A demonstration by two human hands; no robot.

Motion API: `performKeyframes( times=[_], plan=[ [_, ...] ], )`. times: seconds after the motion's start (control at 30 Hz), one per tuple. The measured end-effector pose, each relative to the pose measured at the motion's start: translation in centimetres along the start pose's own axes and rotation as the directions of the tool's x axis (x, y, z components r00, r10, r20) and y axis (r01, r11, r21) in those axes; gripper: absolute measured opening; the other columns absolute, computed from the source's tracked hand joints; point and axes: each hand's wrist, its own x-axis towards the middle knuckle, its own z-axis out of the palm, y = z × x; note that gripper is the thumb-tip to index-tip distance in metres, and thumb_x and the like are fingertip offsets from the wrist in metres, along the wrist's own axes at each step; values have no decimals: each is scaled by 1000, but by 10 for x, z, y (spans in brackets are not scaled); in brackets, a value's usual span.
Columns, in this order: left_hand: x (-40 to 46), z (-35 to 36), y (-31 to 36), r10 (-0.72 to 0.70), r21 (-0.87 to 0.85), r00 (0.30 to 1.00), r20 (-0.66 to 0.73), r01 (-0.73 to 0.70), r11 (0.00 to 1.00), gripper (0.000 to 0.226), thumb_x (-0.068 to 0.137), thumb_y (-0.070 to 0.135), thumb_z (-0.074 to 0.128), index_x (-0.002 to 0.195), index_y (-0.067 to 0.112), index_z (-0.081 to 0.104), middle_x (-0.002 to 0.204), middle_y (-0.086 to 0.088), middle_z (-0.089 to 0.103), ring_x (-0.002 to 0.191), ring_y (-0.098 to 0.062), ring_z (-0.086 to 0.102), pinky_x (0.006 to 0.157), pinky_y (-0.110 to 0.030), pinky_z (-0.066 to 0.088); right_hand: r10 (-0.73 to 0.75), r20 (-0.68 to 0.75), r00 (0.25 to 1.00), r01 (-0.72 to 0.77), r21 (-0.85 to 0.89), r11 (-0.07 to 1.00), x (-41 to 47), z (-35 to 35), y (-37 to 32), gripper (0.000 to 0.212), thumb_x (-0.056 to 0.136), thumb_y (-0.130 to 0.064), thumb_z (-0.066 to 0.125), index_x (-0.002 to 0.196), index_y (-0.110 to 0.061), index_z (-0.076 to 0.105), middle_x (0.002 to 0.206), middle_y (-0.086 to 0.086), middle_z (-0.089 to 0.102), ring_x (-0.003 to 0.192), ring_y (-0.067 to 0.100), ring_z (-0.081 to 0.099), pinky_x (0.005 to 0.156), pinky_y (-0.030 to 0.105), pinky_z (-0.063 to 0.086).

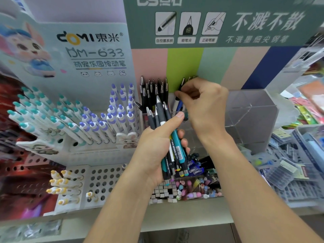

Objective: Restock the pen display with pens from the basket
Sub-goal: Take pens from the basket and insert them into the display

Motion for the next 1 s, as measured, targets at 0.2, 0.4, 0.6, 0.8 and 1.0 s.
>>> performKeyframes(
  times=[0.2, 0.4, 0.6, 0.8, 1.0],
  plan=[
    [3, 5, 1, 26, 96, 999, 24, -29, 995, 24, 82, 28, 78, 89, 11, 62, 64, -4, 53, 51, -17, 52, 50, -28, 49, 376, 396, 838, -476, 193, 858, -9, -50, -25, 26, 83, -37, 81, 77, -12, 79, 59, -9, 67, 50, 0, 55, 51, 14, 43],
    [10, 10, -5, 63, 239, 997, 48, -73, 968, 13, 87, 12, 73, 89, 5, 62, 59, -5, 51, 48, -18, 51, 48, -29, 48, 470, 501, 727, -654, 295, 696, -23, -57, -29, 19, 83, -14, 80, 81, 4, 74, 57, 11, 64, 46, 18, 56, 42, 16, 42],
    [10, 8, -7, 2, 237, 995, 95, -25, 971, 27, 70, 24, 80, 82, 10, 61, 61, -5, 53, 50, -18, 53, 49, -28, 49, 541, 395, 742, -638, 170, 751, -20, -49, -27, 17, 80, -8, 73, 65, 0, 71, 49, 3, 56, 37, 12, 50, 38, 19, 39],
    [7, 7, 3, -77, 124, 991, 106, 63, 990, 40, 67, 36, 83, 88, 6, 67, 64, -5, 57, 50, -17, 54, 51, -28, 51, 610, 438, 660, -748, 461, 478, -7, -53, -25, 23, 89, -9, 68, 66, -9, 65, 54, -1, 60, 45, 8, 54, 39, 17, 41],
    [10, 5, 10, -100, -43, 994, 53, 102, 994, 13, 95, 19, 61, 85, 11, 59, 61, -1, 53, 48, -13, 49, 48, -25, 47, 547, 74, 834, -421, 726, 543, 11, -60, -14, 17, 96, -3, 58, 82, -4, 66, 63, 3, 66, 54, 11, 62, 49, 18, 52]
  ],
)
